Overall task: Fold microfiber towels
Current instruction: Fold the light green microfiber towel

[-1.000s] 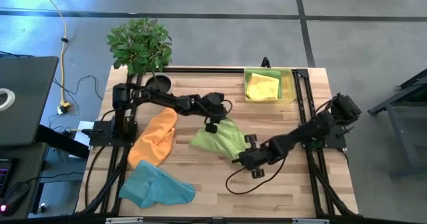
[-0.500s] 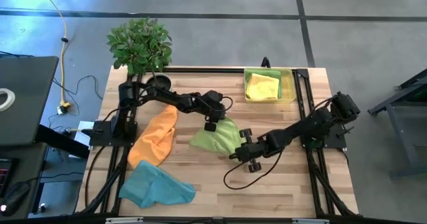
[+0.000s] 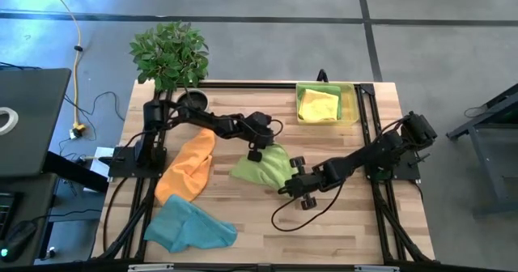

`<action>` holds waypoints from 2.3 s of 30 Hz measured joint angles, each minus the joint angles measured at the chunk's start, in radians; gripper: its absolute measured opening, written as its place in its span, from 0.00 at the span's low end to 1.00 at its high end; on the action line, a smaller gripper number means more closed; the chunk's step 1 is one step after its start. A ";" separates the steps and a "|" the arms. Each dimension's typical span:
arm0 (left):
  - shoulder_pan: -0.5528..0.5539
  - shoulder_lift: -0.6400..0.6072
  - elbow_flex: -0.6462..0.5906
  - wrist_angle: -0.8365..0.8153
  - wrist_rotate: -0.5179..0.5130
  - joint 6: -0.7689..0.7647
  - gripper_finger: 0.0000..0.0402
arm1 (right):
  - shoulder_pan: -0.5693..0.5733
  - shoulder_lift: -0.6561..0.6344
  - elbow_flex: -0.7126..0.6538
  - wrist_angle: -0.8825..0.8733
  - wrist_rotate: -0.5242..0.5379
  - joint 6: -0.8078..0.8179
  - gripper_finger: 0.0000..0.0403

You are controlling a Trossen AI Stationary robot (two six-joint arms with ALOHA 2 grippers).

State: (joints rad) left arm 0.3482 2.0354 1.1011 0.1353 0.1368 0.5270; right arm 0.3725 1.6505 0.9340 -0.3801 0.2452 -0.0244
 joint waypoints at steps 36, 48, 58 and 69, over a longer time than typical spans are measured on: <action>-0.255 -0.642 0.000 -0.631 -0.453 -0.228 0.00 | -0.021 -0.121 0.216 -0.524 0.481 0.103 0.00; -0.245 -0.777 0.000 -0.662 -0.693 -0.159 0.00 | -0.162 -0.121 0.329 -0.654 0.580 -0.049 0.00; -0.171 -0.787 0.000 -0.603 -0.854 -0.054 0.00 | -0.306 -0.121 0.329 -0.545 0.795 -0.306 0.00; -0.213 -0.859 0.000 -0.553 -0.909 0.004 0.00 | -0.316 -0.121 0.329 -0.335 0.823 -0.589 0.00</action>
State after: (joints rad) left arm 0.1352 1.1768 1.1015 -0.4177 -0.7721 0.5315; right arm 0.0561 1.5295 1.2633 -0.7151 1.0680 -0.6133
